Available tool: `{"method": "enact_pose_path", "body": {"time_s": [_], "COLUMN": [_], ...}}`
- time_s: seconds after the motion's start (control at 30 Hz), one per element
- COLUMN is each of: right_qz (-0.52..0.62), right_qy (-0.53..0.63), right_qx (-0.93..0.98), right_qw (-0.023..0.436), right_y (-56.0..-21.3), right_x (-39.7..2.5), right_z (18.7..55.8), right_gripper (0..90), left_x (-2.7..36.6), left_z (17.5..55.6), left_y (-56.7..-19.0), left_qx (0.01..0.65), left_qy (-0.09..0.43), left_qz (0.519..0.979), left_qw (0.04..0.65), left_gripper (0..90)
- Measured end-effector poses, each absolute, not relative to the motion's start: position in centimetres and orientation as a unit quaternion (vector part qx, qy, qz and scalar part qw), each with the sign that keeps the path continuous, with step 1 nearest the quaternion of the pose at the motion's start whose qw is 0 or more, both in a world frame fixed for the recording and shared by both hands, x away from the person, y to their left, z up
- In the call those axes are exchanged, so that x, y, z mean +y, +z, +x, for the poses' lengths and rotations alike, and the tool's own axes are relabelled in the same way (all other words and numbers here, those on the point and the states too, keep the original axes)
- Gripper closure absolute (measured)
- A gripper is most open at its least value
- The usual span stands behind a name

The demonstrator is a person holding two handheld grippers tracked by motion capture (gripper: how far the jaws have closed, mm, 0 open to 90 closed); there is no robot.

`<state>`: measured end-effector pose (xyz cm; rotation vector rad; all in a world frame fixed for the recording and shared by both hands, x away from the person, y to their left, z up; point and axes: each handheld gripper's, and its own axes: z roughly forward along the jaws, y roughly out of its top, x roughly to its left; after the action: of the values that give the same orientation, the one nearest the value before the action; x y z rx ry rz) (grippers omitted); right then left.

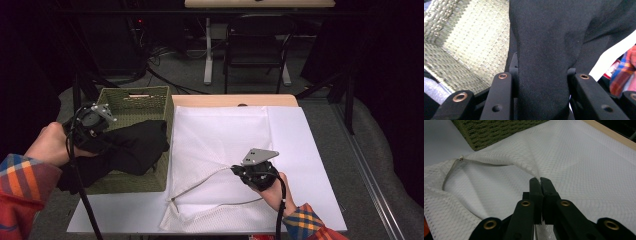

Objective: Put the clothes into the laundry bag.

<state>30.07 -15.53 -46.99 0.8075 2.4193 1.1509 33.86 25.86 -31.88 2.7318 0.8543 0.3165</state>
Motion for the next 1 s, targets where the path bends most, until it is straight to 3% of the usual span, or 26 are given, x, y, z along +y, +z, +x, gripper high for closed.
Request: {"method": "enact_pose_path", "body": {"time_s": [1.0], "right_qz": [0.288], "right_qy": [0.403], "right_qx": [0.850], "right_qw": [0.178], "right_y": [-46.8], "right_x": [-15.4], "right_z": [30.0], "right_gripper": [88.8], "left_x": [21.8], "left_z": [30.0], "left_y": [-33.2], "left_qx": [0.237], "left_qy": [0.044], "left_qz": [0.957], "left_qw": [0.160], "left_gripper": [65.3]}}
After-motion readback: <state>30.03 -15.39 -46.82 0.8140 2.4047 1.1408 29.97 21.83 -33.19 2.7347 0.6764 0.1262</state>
